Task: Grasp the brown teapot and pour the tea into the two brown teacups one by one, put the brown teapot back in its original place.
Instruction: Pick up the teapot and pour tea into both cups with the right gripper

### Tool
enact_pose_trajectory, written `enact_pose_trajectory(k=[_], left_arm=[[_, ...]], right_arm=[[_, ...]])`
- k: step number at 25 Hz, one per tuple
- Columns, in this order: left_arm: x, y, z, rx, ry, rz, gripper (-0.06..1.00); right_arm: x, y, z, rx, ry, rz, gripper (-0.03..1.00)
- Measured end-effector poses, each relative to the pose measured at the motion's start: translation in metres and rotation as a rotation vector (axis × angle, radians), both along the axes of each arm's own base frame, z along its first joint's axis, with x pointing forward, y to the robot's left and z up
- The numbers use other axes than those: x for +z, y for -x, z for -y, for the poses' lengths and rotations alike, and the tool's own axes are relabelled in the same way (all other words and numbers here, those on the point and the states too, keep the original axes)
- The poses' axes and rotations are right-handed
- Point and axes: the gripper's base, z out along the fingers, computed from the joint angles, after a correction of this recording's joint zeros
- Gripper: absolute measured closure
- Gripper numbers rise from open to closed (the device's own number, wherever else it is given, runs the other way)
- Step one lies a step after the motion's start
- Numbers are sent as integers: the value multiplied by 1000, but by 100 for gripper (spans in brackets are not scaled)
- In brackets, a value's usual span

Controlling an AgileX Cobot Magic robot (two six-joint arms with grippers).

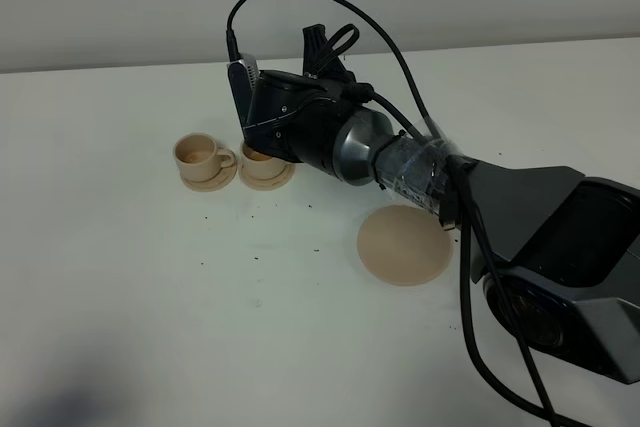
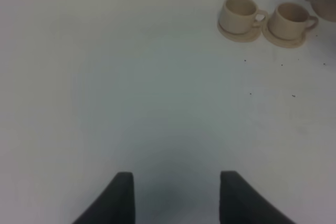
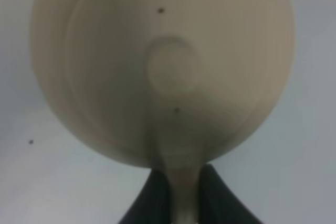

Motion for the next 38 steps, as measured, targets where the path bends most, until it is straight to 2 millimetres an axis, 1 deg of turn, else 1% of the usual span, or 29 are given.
enact_pose_trajectory(k=[16,21,38], left_arm=[[0,0,0,0,0,0,55],[0,0,0,0,0,0,55],[0,0,0,1,1,0,55]], right_arm=[[1,2,-3,50,64,22,86],[-9,1,-3,58,91,14,86],[-7,4,-7,110,141,31,86]])
